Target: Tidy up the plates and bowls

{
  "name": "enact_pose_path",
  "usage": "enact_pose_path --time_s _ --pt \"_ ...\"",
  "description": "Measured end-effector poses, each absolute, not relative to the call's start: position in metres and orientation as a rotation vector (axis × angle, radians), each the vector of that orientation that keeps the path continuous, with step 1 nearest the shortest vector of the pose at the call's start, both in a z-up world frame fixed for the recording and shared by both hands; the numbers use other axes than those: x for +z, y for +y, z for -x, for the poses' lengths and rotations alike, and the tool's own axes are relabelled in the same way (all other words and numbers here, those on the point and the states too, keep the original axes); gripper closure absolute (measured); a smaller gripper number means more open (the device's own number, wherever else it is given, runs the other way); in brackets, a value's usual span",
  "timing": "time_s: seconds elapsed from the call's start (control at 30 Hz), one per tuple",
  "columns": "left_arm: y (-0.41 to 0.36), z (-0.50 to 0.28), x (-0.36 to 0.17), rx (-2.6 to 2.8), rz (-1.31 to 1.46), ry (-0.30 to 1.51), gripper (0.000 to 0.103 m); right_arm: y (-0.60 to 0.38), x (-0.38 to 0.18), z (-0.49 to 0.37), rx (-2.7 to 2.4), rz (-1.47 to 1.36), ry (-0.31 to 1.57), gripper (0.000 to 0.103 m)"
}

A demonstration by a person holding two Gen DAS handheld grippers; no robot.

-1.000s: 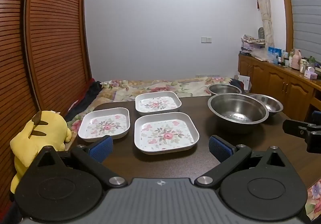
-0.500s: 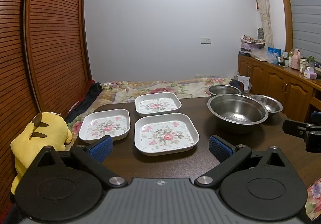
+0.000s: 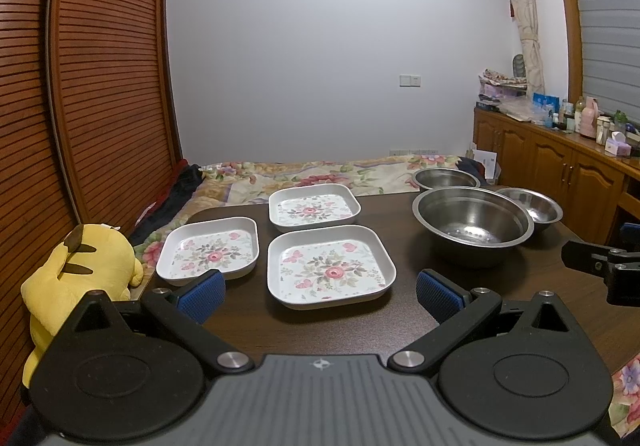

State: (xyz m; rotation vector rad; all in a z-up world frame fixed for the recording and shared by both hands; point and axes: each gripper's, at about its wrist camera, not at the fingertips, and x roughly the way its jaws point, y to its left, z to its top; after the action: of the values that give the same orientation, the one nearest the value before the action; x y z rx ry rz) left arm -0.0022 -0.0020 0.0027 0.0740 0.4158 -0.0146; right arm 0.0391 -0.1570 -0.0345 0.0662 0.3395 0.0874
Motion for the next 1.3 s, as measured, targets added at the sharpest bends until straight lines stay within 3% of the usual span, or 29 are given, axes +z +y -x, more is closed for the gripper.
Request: enact_pose_path --time_s 1.3 --pt "-0.003 -0.005 -0.011 -0.031 -0.069 0.471 0.0 -0.156 -0.04 -0.041 0.096 -0.061 0.346 0.0"
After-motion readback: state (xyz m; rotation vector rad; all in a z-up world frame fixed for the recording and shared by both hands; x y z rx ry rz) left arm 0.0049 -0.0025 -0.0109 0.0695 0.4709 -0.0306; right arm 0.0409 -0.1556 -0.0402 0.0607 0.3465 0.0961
